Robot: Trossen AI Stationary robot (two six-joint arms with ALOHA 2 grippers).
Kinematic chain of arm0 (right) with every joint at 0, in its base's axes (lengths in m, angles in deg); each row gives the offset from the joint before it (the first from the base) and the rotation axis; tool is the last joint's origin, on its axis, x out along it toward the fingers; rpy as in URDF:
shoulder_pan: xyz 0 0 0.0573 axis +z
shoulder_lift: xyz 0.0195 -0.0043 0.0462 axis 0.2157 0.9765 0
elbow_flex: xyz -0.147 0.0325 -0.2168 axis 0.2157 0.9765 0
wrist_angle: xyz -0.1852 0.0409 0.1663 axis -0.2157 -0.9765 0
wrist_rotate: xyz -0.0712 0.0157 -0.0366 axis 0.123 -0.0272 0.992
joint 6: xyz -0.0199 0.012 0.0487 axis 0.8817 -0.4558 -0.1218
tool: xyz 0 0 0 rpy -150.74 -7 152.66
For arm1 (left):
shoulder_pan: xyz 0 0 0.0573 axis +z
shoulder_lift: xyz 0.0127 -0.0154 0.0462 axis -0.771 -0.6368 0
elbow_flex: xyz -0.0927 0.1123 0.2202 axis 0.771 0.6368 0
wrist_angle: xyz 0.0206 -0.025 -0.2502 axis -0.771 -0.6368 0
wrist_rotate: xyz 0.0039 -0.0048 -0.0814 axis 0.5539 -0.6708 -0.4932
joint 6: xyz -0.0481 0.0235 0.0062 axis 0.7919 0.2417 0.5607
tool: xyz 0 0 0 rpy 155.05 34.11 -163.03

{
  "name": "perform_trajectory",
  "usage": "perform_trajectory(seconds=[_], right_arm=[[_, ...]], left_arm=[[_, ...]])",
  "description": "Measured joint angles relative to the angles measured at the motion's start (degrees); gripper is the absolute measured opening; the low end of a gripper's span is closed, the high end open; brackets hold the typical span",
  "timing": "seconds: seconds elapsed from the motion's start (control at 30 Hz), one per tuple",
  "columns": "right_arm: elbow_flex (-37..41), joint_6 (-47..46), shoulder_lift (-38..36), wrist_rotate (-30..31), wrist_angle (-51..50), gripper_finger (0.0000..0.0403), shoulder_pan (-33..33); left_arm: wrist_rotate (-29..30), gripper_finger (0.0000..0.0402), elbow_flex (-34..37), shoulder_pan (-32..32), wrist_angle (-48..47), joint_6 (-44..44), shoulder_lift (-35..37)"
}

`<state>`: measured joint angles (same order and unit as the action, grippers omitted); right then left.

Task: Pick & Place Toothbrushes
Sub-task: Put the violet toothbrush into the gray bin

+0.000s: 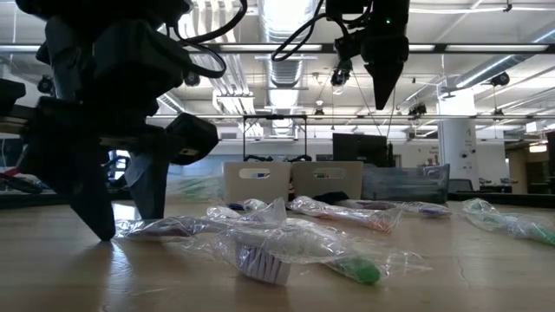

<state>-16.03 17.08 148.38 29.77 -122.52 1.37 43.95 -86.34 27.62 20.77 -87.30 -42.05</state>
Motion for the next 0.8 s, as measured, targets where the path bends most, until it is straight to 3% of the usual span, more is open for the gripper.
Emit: perform_trajectory(seconds=[0.6,0.8], right_arm=[[0.00,0.44,0.00,0.00,0.00,0.0042,0.00],[0.00,0.45,0.00,0.00,0.00,0.0034,0.00]], left_arm=[[-2.31,0.0032,0.26,-0.90,-0.48,-4.55,0.48],[-3.31,0.0028,0.19,-1.43,-2.31,-4.77,1.37]])
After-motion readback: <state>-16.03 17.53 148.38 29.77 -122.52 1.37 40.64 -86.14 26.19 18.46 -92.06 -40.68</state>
